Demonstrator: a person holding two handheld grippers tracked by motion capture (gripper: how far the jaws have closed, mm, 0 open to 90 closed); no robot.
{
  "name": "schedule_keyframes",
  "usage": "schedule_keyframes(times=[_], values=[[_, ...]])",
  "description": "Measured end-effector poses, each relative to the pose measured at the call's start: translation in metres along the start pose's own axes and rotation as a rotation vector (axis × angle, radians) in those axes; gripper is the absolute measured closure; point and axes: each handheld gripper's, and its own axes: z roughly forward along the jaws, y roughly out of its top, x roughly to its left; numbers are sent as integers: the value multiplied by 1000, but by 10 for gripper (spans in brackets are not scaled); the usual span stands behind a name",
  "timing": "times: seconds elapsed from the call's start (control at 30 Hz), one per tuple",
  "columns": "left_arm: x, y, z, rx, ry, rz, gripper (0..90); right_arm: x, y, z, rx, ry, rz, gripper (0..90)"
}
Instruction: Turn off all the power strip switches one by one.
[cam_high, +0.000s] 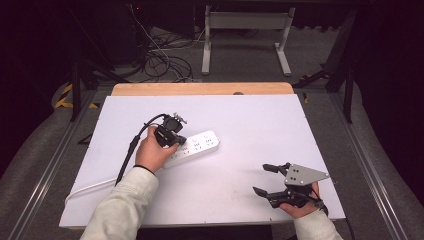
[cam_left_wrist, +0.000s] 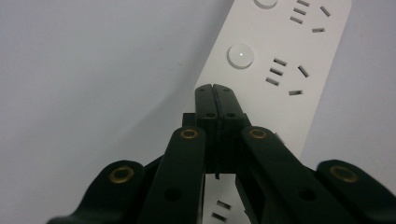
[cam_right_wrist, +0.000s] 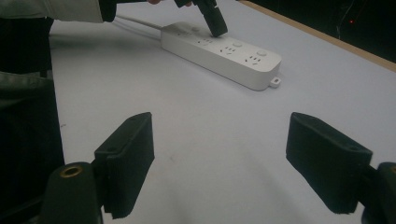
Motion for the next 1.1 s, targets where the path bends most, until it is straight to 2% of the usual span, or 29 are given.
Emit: schedule_keyframes(times=[0.17, 0.3, 0.47, 0.57, 0.63, 0.67, 0.7, 0.73, 0.77, 0.83, 0.97, 1.1], values=[[3, -1, 0, -9, -16, -8, 900, 0, 0, 0, 0, 0, -1, 241], [0, 0, 1, -3, 0, 1, 900, 0, 0, 0, 0, 1, -2, 240], [2, -2, 1, -10, -11, -11, 900, 1, 0, 0, 1, 1, -2, 241], [0, -1, 1, -8, 1, -4, 900, 1, 0, 0, 1, 0, -3, 241], [-4, 0, -3, -23, 26, 25, 900, 0, 0, 0, 0, -1, -1, 241], [-5, 0, -3, -12, 38, 36, 900, 0, 0, -1, 0, 0, -1, 241], [-6, 0, -4, -23, 24, 37, 900, 0, 0, -1, 0, 0, -1, 241], [-7, 1, -10, -82, 1, 22, 900, 0, 0, -1, 0, -2, 2, 241], [-6, 3, -13, -110, -14, 12, 900, 0, 0, 0, -1, -1, 2, 240], [-6, 5, -17, -127, -21, 3, 900, 0, 0, 0, 0, -1, 2, 241], [-8, 11, -23, -143, -5, 16, 900, 0, 0, 0, 1, -1, -1, 241], [-11, 14, -18, -154, 0, 23, 900, 0, -1, 0, 0, 1, 0, 241]])
